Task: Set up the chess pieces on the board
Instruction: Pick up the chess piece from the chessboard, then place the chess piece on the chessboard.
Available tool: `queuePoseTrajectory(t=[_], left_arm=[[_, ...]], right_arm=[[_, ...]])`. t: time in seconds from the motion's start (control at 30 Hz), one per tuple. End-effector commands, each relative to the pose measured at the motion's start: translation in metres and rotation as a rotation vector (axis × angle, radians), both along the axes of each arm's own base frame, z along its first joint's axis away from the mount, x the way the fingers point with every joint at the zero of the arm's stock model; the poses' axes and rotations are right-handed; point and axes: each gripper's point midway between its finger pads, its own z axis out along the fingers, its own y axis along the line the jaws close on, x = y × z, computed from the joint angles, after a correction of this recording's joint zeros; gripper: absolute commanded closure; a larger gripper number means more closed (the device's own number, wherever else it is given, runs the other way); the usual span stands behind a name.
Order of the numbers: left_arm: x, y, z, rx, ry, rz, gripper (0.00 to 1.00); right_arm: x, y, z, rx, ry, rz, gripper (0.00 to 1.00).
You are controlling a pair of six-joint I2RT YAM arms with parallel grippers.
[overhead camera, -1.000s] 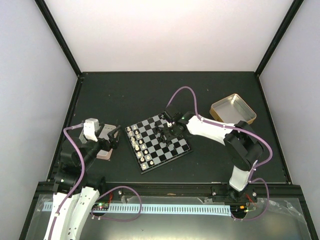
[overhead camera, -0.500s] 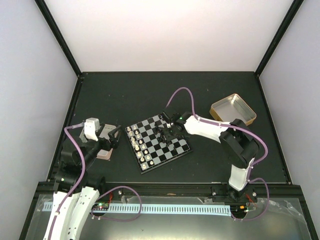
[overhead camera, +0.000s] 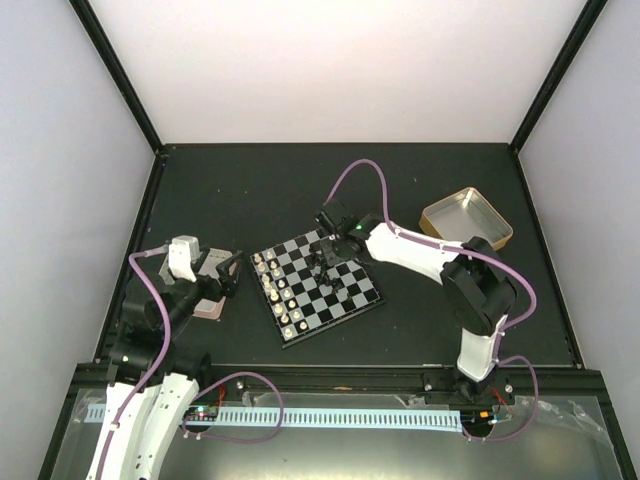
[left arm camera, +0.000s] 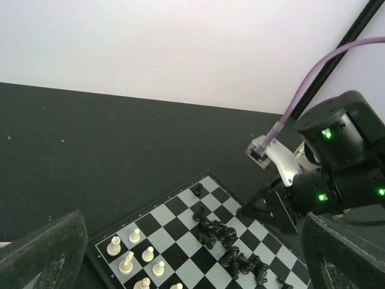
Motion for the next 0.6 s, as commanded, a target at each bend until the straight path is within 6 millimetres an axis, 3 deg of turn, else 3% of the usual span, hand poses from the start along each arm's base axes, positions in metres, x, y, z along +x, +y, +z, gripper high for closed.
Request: queuePoseTrajectory(t=[0.0,0.27,0.57], left_arm=[[0.002,0.000,-0.003,0.002,0.020,0.000,0.01],[0.002,0.000,-0.003,0.003,0.023,0.000,0.01],[0.002,0.000,-0.004,0.002,0.026,0.000,0.01]], right_arm=[[0.022,0.011,0.006,-0.007,-0.059,-0.023,0.97],[0.034,0.012,-0.009,-0.034,-0.041,-0.047,0.97],[0.031,0.011,-0.025,-0.059,0.004,-0.043,0.96]])
